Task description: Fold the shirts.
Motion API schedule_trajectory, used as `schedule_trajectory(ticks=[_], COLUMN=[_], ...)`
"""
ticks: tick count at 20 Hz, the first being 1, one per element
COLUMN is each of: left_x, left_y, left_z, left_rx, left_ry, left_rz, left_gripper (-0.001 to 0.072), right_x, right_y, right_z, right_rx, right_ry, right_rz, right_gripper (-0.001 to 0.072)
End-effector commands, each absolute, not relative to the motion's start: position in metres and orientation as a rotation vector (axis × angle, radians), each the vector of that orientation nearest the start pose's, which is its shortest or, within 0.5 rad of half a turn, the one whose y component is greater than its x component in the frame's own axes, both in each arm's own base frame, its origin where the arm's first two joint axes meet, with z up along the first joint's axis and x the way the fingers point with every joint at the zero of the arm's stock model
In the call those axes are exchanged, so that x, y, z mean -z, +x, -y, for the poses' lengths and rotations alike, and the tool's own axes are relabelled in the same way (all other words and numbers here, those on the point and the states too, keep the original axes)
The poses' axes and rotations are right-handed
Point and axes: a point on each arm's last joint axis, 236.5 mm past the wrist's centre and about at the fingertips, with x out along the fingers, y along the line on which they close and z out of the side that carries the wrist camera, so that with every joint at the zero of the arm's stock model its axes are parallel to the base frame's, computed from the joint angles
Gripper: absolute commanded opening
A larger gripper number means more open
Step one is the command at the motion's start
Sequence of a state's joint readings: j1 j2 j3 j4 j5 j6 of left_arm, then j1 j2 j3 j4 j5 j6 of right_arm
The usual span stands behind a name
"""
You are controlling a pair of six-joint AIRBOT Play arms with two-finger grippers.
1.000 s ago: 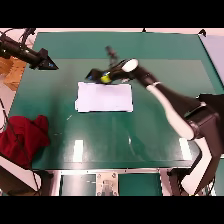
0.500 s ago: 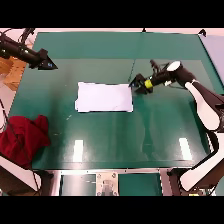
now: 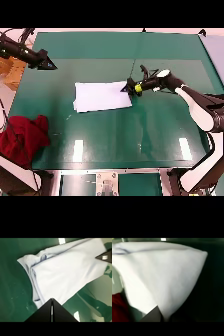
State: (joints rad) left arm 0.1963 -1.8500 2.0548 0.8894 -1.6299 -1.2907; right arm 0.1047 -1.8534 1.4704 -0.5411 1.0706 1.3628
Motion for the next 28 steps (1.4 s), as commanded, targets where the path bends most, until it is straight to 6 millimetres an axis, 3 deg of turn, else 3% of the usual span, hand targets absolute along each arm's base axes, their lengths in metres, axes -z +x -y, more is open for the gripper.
schedule_trajectory(ticks=[1,4,8,12,15,18,22,25,28], left_x=[-0.073,-0.058,-0.053,-0.035,-0.015,-0.007,-0.007,-0.007,-0.007], left_y=[0.496,0.494,0.497,0.489,0.475,0.468,0.467,0.467,0.466], left_z=[0.031,0.011,0.019,0.046,0.068,0.082,0.088,0.088,0.088], left_rx=[0.489,0.385,0.358,0.384,0.424,0.450,0.462,0.462,0.463], left_ry=[-0.265,-0.172,-0.104,-0.064,-0.048,-0.032,-0.026,-0.025,-0.025], left_rz=[-1.256,-1.307,-1.311,-1.363,-1.426,-1.456,-1.455,-1.455,-1.459], left_gripper=[0.0027,0.0027,0.0026,0.0027,0.0027,0.0027,0.0028,0.0028,0.0028], right_x=[-0.045,-0.118,-0.177,-0.217,-0.216,-0.184,-0.149,-0.129,-0.083], right_y=[0.514,0.524,0.494,0.446,0.386,0.312,0.220,0.179,0.157], right_z=[-0.192,-0.102,0.037,0.157,0.230,0.274,0.301,0.305,0.290], right_rx=[-0.597,-0.478,-0.242,-0.001,0.194,0.394,0.675,0.805,0.857], right_ry=[0.824,0.839,0.868,0.923,0.982,1.028,1.023,1.012,1.107], right_rz=[-1.098,-0.925,-0.769,-0.595,-0.575,-0.693,-0.884,-1.003,-1.130], right_gripper=[0.0015,0.0014,0.0014,0.0014,0.0014,0.0014,0.0014,0.0015,0.0015])
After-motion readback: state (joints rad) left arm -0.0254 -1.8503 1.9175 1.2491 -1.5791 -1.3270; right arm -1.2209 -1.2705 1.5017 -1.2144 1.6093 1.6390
